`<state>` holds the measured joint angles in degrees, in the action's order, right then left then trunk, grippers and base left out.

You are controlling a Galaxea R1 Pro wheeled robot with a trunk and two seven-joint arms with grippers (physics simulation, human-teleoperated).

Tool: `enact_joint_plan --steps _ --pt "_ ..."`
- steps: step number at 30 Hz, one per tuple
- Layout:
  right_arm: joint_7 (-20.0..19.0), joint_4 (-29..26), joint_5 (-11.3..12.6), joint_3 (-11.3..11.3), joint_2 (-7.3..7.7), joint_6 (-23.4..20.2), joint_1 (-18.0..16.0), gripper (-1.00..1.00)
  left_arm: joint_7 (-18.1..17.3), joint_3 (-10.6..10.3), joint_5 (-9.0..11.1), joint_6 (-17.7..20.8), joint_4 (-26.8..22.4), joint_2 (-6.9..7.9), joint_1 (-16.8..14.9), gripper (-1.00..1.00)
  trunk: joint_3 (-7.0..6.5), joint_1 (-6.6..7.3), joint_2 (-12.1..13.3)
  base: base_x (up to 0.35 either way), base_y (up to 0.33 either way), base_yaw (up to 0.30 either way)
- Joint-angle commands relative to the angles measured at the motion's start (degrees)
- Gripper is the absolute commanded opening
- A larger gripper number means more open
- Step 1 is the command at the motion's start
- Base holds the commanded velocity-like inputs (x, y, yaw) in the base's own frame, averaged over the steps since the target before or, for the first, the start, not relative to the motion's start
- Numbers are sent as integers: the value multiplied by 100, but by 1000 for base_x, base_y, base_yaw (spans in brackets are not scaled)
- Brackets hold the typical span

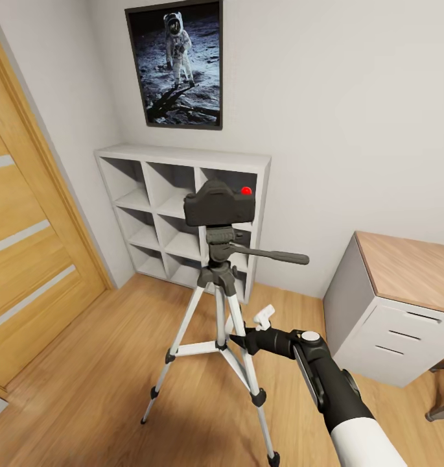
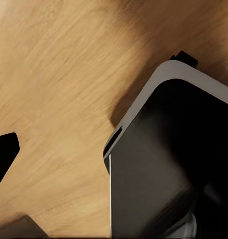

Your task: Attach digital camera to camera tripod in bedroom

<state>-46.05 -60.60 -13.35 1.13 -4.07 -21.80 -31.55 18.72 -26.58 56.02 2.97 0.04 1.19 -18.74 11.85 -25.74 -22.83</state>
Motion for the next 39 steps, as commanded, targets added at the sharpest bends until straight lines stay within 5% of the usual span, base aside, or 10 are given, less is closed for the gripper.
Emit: enact_joint_plan --steps 1,19,39 --pt "38 7 -339 -18 1 -26 -4 100 19 -49 23 13 -3 -4 43 100 12 -4 -9 0 0 0" --pt "38 5 -356 -162 3 -15 -3 100 9 -49 31 -42 -4 -46 149 100 12 -4 -9 -17 0 0" --pt "35 5 -361 -176 70 -9 -7 100 9 -41 40 -43 -4 -199 148 100 12 -4 -9 -285 0 0"
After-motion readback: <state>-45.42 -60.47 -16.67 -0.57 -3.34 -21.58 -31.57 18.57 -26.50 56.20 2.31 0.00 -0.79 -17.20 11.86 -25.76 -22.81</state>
